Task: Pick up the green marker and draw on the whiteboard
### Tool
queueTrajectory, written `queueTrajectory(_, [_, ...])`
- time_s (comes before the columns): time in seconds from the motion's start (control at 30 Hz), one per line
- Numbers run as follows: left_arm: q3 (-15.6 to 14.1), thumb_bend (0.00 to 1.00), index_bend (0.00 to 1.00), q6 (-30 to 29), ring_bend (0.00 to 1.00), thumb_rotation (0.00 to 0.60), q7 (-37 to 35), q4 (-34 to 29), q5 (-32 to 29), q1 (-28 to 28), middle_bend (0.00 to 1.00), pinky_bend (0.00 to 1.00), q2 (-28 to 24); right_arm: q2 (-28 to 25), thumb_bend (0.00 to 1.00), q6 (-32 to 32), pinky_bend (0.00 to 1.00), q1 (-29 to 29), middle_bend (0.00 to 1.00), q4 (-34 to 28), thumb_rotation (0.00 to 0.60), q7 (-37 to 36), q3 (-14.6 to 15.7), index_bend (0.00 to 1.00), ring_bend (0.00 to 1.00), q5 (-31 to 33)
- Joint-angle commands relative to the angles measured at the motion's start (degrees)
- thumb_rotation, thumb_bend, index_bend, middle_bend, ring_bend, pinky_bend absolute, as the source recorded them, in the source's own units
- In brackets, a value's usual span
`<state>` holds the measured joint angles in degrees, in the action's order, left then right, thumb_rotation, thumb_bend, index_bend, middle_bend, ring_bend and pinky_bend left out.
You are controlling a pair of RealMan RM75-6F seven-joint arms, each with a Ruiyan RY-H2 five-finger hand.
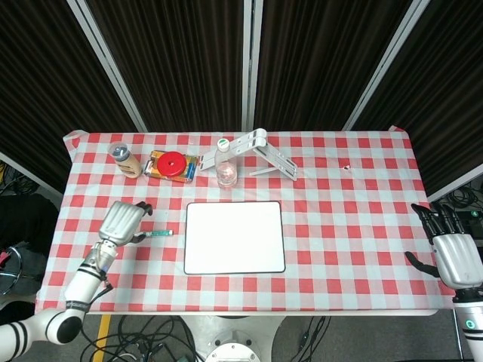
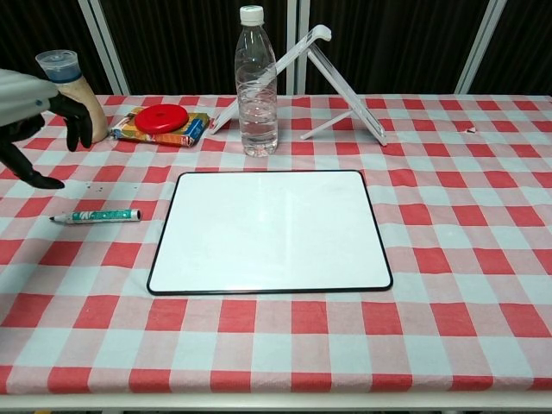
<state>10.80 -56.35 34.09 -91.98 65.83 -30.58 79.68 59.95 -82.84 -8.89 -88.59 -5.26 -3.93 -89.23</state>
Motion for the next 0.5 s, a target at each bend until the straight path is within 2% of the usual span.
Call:
queueTrajectory(0.03, [0.6, 0.17, 0.43, 3.2, 0.85, 0.600, 7.3, 0.6, -11.4, -4.8, 0.44, 1.00, 4.9, 0.2, 0.12, 0.4, 0.01, -0.1, 0.14, 0.4, 0.600, -0.4, 0.0, 0.00, 0.00, 0.3])
queueTrajectory(0.1, [0.5, 0.19, 0.44, 3.6, 0.87, 0.600, 8.0, 1.2, -14.9, -5.7, 0.44, 1.00, 6.1, 0.3, 0.12, 0.5, 0.01, -0.2, 0.16, 0.5, 0.600, -0.8, 0.0, 0.00, 0.00, 0.4])
queueTrajectory(0.23, [-0.4, 0.21, 0.44, 0.4, 0.88, 0.600, 12.9, 2.7, -20.0, -7.8, 0.44, 1.00, 9.4, 0.6, 0.12, 0.9, 0.01, -0.5, 0.18, 1.0, 0.600, -1.4, 0.2, 0.00, 0.00, 0.1])
queueTrajectory(0.5, [-3.1, 0.24, 0.46, -3.4, 0.89, 0.600, 20.8, 4.8, -26.7, -10.9, 0.44, 1.00, 13.8, 0.6, 0.13, 0.7, 0.01, 0.0, 0.18, 1.1, 0.600, -1.8, 0.5, 0.00, 0.00, 0.4])
